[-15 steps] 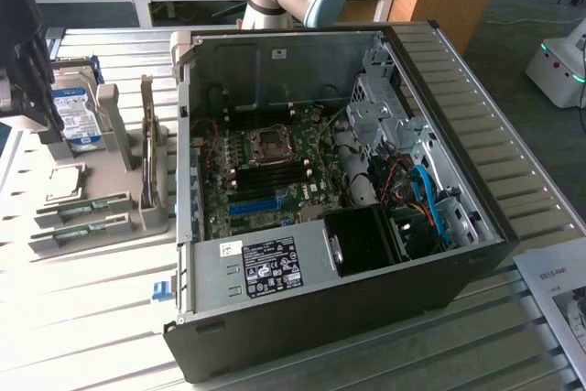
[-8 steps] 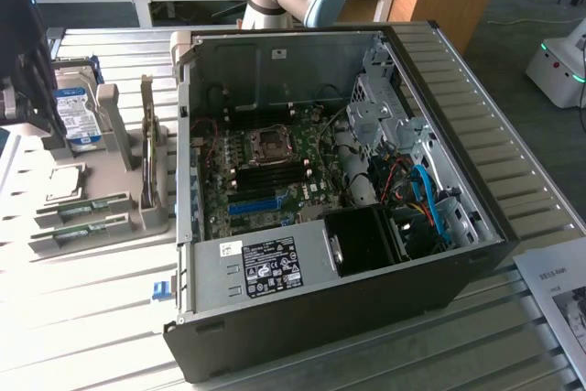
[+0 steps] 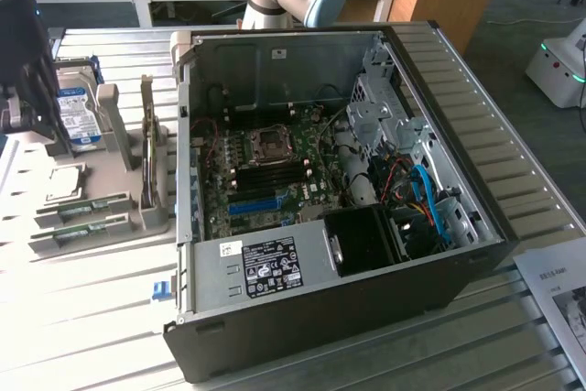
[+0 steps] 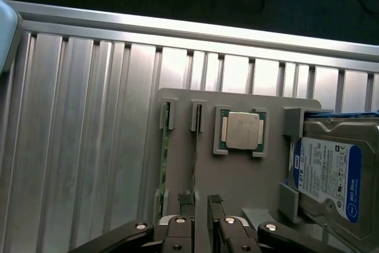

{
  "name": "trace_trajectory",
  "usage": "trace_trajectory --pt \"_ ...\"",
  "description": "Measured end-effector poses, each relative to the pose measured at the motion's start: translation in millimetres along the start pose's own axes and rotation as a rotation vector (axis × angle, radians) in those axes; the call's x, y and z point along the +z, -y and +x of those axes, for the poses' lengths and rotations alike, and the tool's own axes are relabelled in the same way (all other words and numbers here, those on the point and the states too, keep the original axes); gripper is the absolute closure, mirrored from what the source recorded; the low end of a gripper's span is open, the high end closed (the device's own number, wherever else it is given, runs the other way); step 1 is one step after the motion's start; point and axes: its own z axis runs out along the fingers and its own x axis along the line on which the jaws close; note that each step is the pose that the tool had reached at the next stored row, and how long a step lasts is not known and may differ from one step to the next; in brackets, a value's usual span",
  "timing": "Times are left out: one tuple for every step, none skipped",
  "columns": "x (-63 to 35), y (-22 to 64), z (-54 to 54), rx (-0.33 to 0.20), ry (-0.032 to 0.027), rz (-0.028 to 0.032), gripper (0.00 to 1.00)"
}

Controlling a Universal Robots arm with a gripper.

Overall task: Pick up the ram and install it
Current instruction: 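Pick up the ram and move it above insertion slot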

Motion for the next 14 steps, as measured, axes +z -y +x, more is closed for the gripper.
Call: trace_trajectory --pt "1.4 0.0 0.0 0.0 0.0 0.0001 0.76" --pt "2.7 0.1 0.1 0.0 0.0 0.0 0.76" --pt "3.9 0.1 0.1 0.0 0.0 0.0001 0.76" --pt "5.2 0.1 0.1 0.0 0.0 0.0 0.76" --pt "6.5 0.2 0.1 0.0 0.0 0.0 0.76" --pt "7.7 0.2 0.2 0.0 0.0 0.0 0.76" --pt "8.9 0.3 0.2 0.0 0.0 0.0001 0.76" --pt "10.2 0.3 0.2 0.0 0.0001 0.0001 0.76" --pt "11.4 0.3 0.2 0.0 0.0001 0.0001 0.76" --pt "12.7 0.4 0.3 0.001 0.0001 0.0001 0.76" --pt "13.9 0.4 0.3 0.001 0.0 0.0001 0.76" --pt "15.1 0.5 0.3 0.001 0.0 0.0001 0.76" --pt "16.3 0.5 0.4 0.001 0.0 0.0 0.76" --pt "17.6 0.6 0.4 0.001 0.0 0.0001 0.76"
